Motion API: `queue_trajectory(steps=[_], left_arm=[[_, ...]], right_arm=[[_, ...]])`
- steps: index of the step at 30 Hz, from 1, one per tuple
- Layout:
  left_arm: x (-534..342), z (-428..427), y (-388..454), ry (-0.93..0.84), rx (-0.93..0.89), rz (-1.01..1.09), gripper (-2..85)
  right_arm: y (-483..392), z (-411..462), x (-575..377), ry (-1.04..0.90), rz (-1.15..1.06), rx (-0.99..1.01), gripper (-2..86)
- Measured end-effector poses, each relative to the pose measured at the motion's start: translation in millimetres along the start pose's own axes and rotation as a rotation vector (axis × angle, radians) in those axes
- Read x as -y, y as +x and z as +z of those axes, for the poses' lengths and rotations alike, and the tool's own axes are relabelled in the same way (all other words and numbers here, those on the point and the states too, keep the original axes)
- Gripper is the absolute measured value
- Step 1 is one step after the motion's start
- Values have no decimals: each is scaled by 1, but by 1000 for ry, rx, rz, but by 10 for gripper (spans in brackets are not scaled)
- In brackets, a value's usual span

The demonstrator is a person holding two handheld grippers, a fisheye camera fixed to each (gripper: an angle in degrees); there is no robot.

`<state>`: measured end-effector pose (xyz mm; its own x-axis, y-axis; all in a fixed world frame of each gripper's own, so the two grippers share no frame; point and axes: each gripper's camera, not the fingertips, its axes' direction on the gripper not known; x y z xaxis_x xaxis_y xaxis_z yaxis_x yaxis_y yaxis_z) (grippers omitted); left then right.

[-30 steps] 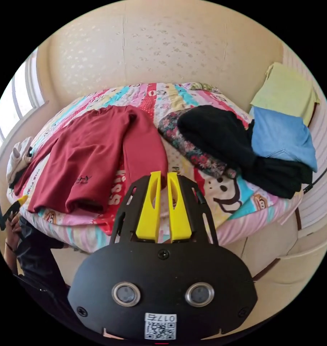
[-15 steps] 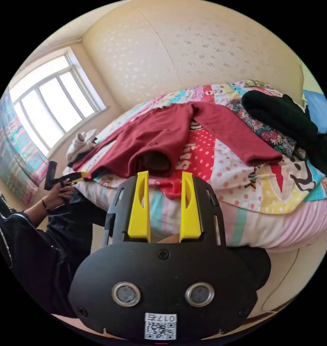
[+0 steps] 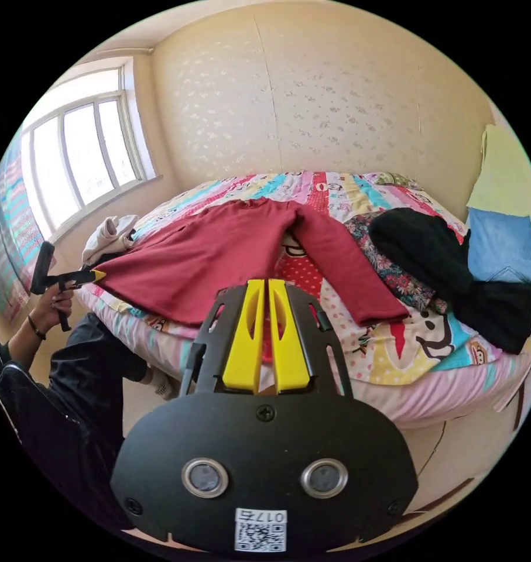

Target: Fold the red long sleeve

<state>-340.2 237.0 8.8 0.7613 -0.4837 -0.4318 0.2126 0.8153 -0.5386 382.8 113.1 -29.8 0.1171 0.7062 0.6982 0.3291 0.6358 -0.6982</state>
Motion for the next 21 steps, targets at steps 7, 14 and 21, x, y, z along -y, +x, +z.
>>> queue_trajectory(steps=[7, 14, 21], left_arm=[[-62, 26, -59, -57, -75, -166, 66], [-66, -34, -47, 166, -101, -42, 94], [-30, 20, 9, 287, -170, 226, 99]], right_arm=[[78, 18, -34, -149, 222, 79, 40], [194, -44, 0, 89, 483, 54, 122], [288, -27, -3, 230, 818, 57, 122]])
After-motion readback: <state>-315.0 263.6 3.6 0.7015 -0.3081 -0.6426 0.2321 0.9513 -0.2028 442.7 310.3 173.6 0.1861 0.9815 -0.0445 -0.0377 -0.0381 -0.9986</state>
